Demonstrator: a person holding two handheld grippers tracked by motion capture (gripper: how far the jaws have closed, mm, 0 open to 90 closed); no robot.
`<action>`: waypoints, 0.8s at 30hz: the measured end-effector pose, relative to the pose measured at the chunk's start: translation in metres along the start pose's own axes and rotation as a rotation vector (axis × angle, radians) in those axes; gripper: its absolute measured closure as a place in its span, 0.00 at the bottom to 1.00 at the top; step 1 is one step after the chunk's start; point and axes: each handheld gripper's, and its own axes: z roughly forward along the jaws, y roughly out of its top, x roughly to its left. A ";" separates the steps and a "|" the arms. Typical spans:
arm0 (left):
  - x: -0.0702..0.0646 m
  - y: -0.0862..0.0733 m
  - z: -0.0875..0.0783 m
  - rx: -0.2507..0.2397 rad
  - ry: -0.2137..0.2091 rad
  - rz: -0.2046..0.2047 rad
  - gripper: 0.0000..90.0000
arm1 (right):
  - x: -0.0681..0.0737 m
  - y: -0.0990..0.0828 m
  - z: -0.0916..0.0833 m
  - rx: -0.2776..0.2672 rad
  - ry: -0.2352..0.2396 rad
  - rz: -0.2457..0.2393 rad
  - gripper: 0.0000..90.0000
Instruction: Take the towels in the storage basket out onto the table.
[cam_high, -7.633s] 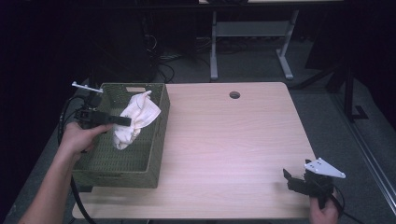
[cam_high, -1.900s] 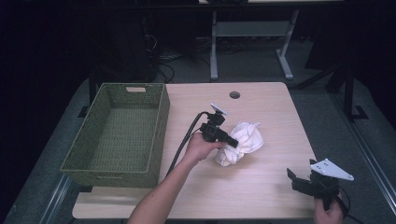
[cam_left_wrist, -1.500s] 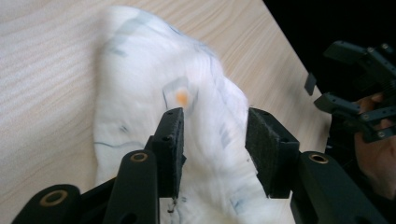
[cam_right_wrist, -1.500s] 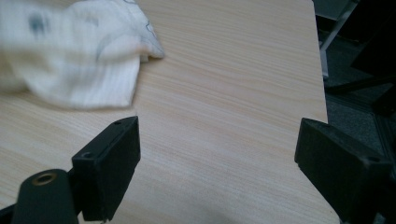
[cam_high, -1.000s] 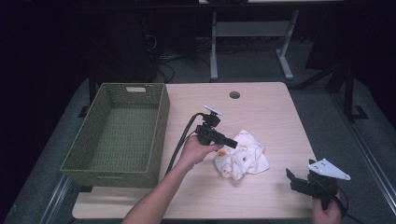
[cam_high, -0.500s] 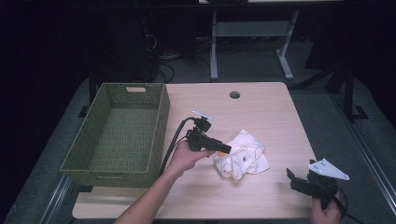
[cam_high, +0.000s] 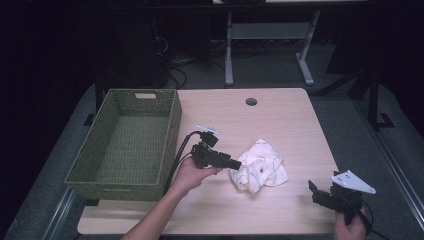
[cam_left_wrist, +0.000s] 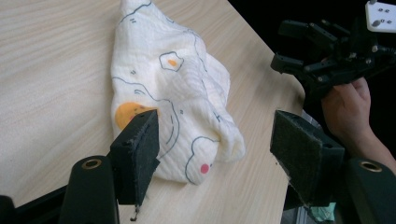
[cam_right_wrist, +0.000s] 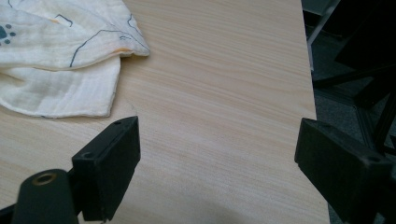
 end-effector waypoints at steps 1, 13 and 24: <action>0.000 -0.002 -0.001 0.001 0.000 0.003 0.36 | 0.000 0.000 0.000 0.000 -0.001 -0.002 0.15; -0.003 -0.023 -0.010 0.009 0.002 0.022 0.35 | 0.000 0.000 -0.001 -0.002 -0.002 -0.004 0.15; -0.007 -0.041 -0.016 0.019 0.001 0.039 0.34 | 0.001 0.001 -0.001 0.000 0.002 -0.010 0.15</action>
